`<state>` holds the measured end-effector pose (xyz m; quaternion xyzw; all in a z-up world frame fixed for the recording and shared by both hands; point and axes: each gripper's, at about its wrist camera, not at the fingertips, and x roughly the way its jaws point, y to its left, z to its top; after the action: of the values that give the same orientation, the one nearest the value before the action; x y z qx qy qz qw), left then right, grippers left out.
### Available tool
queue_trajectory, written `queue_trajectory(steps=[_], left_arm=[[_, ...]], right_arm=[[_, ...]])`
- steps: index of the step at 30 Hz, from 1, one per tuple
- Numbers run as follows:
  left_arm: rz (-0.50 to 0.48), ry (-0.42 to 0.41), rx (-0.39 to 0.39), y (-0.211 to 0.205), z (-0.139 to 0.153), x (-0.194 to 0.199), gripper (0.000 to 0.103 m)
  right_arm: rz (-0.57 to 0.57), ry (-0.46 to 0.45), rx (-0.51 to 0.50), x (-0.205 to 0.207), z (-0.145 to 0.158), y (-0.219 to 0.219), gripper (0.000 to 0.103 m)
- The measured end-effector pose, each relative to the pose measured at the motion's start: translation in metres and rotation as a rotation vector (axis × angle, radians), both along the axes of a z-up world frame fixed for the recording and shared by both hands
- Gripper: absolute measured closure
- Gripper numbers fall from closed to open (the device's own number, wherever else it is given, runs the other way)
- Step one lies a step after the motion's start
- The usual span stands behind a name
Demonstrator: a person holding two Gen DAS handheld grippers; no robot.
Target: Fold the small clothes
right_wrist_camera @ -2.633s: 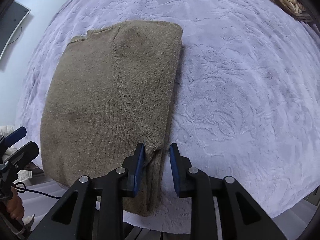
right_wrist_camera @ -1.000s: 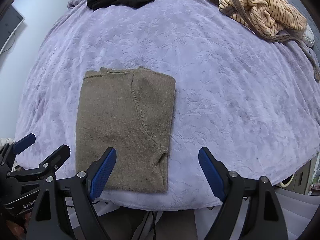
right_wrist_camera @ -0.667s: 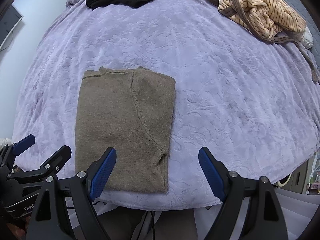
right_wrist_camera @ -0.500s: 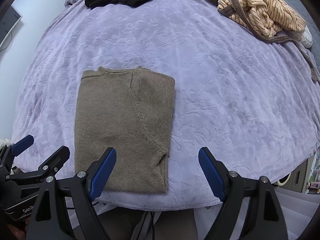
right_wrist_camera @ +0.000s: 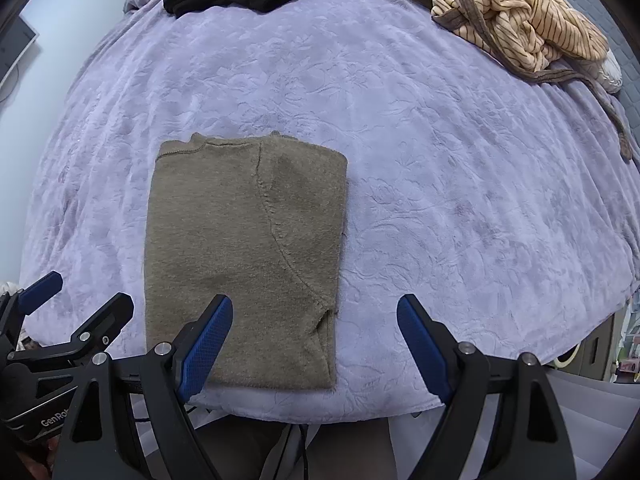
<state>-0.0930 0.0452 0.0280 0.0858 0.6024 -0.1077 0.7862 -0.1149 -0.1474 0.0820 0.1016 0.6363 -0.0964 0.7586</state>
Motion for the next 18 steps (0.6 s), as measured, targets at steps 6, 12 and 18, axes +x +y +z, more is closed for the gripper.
queue_trajectory(steps=[6,12,18], left_arm=[[-0.004,0.003,0.000,0.0011,0.0000,0.0022,0.000],[-0.005,0.005,-0.002,0.0000,-0.0003,0.0030,0.000],[-0.005,0.008,0.001,-0.0019,-0.0008,0.0033,0.000]], right_arm=[[-0.001,0.002,-0.001,0.0014,-0.0008,0.0016,0.016],[-0.002,0.005,0.000,0.0019,-0.0010,0.0018,0.016],[0.000,0.008,0.001,0.0031,-0.0027,0.0004,0.016]])
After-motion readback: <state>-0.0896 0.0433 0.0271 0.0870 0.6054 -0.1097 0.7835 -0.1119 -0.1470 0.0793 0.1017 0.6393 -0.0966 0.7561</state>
